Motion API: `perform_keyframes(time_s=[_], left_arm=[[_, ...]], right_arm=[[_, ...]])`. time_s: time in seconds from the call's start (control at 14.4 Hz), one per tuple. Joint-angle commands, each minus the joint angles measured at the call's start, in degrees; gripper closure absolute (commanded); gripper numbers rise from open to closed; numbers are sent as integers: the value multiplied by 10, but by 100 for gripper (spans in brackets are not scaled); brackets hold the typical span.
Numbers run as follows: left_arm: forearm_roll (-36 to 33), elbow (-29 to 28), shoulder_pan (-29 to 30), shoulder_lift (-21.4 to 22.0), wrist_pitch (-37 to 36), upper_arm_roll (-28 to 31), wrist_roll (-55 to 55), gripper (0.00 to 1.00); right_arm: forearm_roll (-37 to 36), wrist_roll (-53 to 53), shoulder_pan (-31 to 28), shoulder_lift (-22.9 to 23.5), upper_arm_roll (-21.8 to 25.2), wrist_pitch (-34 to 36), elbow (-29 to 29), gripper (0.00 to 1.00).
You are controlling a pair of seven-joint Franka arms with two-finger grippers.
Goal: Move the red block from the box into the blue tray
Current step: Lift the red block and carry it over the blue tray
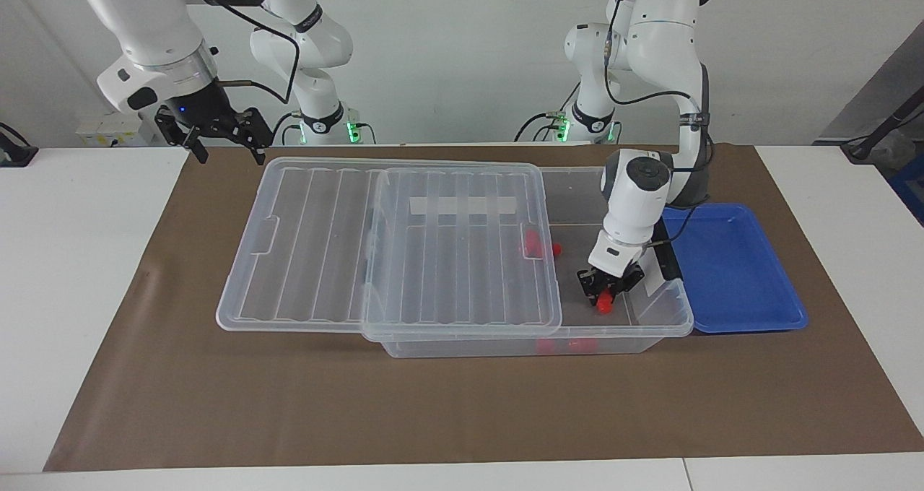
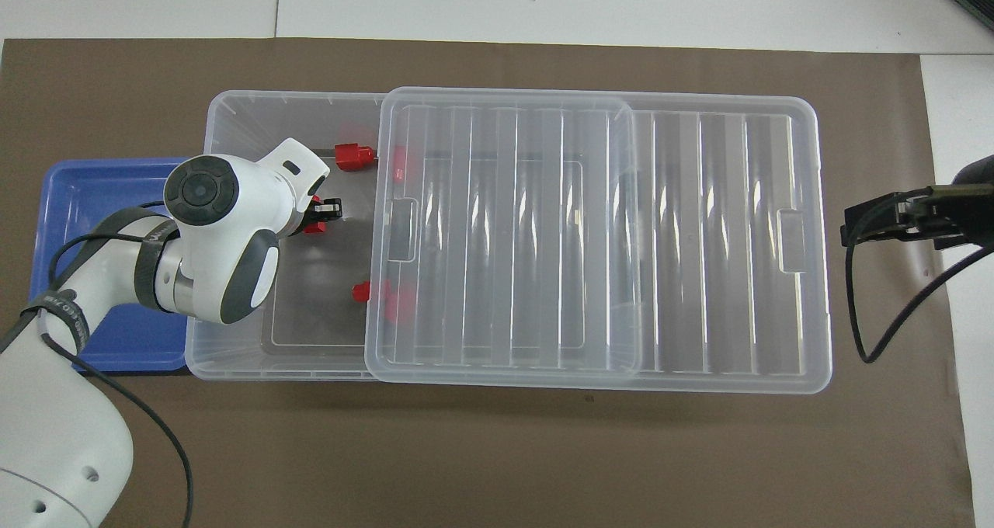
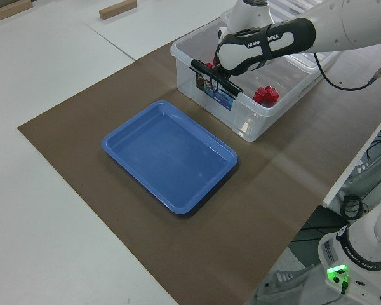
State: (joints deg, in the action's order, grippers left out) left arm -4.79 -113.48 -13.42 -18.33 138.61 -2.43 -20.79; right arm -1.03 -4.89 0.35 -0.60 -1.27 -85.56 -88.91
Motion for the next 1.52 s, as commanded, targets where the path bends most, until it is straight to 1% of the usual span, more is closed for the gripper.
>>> perform_keyframes(time_s=[0.0,0.21,0.42,0.48,0.62,0.76,0.9,0.97,1.04,1.11,1.18,1.25,1.32,1.38,1.45], left_arm=[[-7,32,-6,36,-92,2,-1,92],[-1,56,-7,68,-168,1,-3,92],[7,104,-7,80,-242,-5,-18,92],[21,124,-7,85,-270,-5,-18,92],[23,163,-2,87,-326,-5,-18,92],[22,199,2,87,-379,1,-8,92],[17,210,8,95,-397,2,9,92],[17,210,19,98,-399,1,29,92],[17,211,32,103,-402,1,49,92],[18,211,45,107,-403,2,69,92],[18,210,60,113,-403,2,93,92],[18,210,78,115,-403,2,129,92],[18,210,97,115,-403,2,171,92],[18,210,117,115,-403,2,210,92],[18,208,137,115,-398,2,244,92]], right_arm=[[5,-6,-6,0,-3,3,-2,0],[5,-6,-6,-1,-3,3,-2,0],[5,-6,-6,-1,-3,4,-2,0],[5,-6,-7,-1,-3,6,-1,0],[5,-5,-8,-1,-2,1,-3,0],[5,-5,-9,-2,0,-18,-13,0],[5,-4,-18,-11,2,-47,-37,4],[5,-4,-21,-12,2,-57,-45,13],[5,-4,-25,-12,2,-68,-54,27],[5,-3,-29,-12,2,-82,-64,45],[5,-3,-31,-12,2,-95,-73,60],[5,-2,-37,-12,3,-112,-85,71],[5,-1,-46,-12,2,-132,-97,71],[6,-1,-49,-11,3,-150,-108,79],[5,5,-56,-11,3,-164,-120,97]])
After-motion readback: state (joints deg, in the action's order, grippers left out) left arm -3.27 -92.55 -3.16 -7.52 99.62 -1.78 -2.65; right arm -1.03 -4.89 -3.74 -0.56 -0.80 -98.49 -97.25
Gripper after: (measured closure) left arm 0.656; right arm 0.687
